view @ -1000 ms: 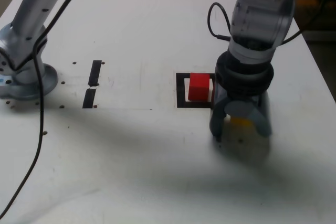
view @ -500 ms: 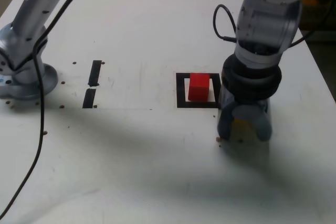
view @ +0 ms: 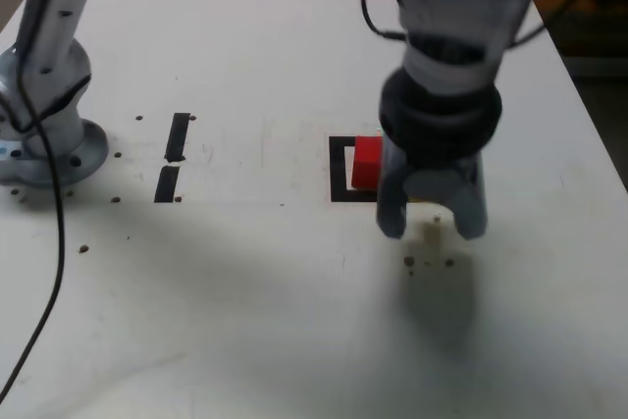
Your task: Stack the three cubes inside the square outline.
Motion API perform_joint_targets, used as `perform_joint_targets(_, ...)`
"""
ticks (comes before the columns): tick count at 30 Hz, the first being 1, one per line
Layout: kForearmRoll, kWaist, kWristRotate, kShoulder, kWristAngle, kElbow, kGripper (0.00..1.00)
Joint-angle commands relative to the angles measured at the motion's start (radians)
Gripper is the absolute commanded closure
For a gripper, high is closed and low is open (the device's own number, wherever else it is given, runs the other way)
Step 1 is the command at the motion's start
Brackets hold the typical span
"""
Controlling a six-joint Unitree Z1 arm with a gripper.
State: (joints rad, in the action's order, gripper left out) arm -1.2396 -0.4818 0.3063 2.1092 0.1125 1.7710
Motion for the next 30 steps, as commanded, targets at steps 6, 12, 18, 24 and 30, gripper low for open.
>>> perform_joint_targets(6, -0.120, -0.040, 0.045, -0.094, 0.040, 0.058, 0.78)
perform_joint_targets(12, -0.150, -0.024, 0.060, -0.145, 0.037, 0.012, 0.78)
perform_joint_targets(18, -0.091, 0.021, 0.049, -0.172, 0.007, -0.106, 0.78)
perform_joint_targets(24, -0.013, 0.074, 0.005, -0.191, -0.020, -0.196, 0.78)
perform_joint_targets(30, 0.019, 0.123, -0.048, -0.195, -0.040, -0.230, 0.78)
